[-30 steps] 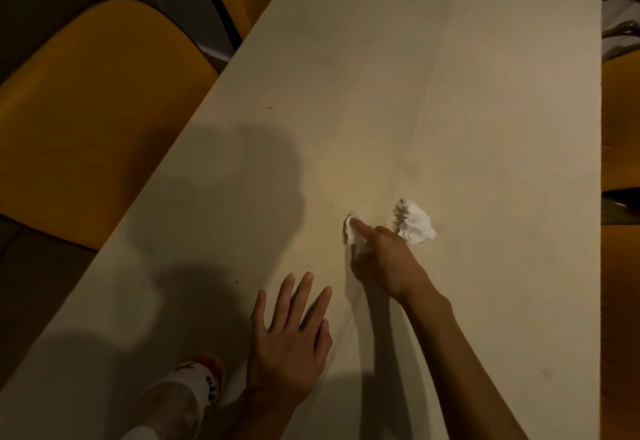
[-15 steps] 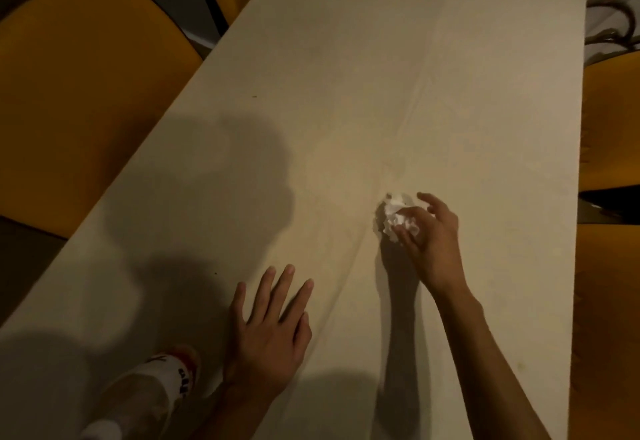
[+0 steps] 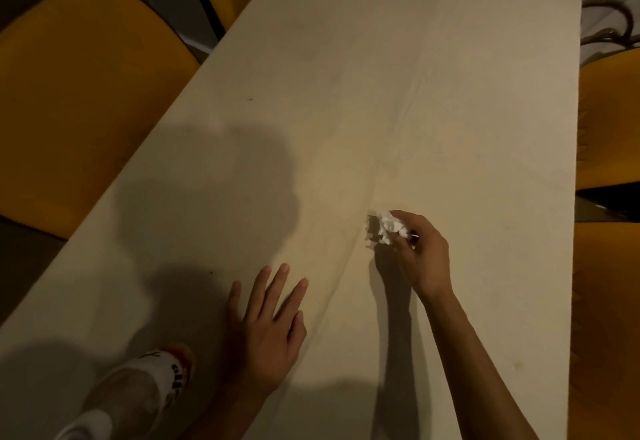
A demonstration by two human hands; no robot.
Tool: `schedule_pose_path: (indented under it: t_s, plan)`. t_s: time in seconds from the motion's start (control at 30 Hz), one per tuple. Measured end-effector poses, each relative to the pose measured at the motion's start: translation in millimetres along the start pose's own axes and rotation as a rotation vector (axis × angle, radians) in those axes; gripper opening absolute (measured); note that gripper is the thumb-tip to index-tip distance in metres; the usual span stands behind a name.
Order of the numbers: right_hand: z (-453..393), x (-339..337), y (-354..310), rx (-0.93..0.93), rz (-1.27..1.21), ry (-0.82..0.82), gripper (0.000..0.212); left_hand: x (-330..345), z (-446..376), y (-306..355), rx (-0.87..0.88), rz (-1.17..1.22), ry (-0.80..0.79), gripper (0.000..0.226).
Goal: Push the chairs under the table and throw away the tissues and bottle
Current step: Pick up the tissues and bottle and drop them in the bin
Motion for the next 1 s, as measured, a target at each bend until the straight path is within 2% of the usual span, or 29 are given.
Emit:
schedule_pose_path:
  t_s: [0.27, 0.4, 0.53, 0.6, 0.7, 0.77, 0.8, 0.9, 1.0]
  plan:
    - [44.0, -19.3, -4.5, 0.154, -0.151, 0.038, 0.018, -3.1, -0.7, -0.8, -0.007, -0.029, -0.004, 0.052]
    - [83.3, -34.3, -19.3, 0.157, -0.174, 0.074, 0.011, -1.2, 3.2, 1.4, 0.022, 0.019, -0.057, 0.051]
    - [118.4, -43.2, -32.9, 0.19, -0.214, 0.107, 0.015, -4.5, 4.9, -7.4, 0.056, 0.115, -0.143, 0.053]
    - [133.5, -48.7, -40.7, 0.206, -0.237, 0.125, 0.016, -7.7, 5.2, -13.0, 0.049, 0.184, -0.218, 0.046]
    - [156.3, -56.7, -56.2, 0.23, -0.273, 0.156, 0.018, -26.6, 13.3, -19.7, -0.082, 0.5, -0.38, 0.021]
    - [175.0, -63.1, -71.5, 0.232, -0.293, 0.172, 0.017, -49.3, 30.7, -17.7, -0.21, 0.815, -0.477, 0.021]
    - [183.0, -64.9, -78.9, 0.226, -0.302, 0.174, 0.018, -61.5, 38.4, -16.0, -0.244, 0.923, -0.477, 0.022]
    - [204.7, -75.9, -111.4, 0.185, -0.355, 0.191, 0.021, -118.7, 51.3, -6.1, -0.206, 1.093, -0.434, 0.014]
    - [220.1, -81.0, -144.5, 0.123, -0.39, 0.181, 0.02, -168.2, 61.1, 14.7, -0.162, 1.307, -0.512, 0.016]
Point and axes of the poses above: each hand's wrist, its own z-axis away from the middle knuckle, its own x-axis out of the palm, y = z × x, the point moved 8 cm from there along -z, towards the middle knuckle, and after that the axes turned 14 degrees about -z, right-handed, at the moved point
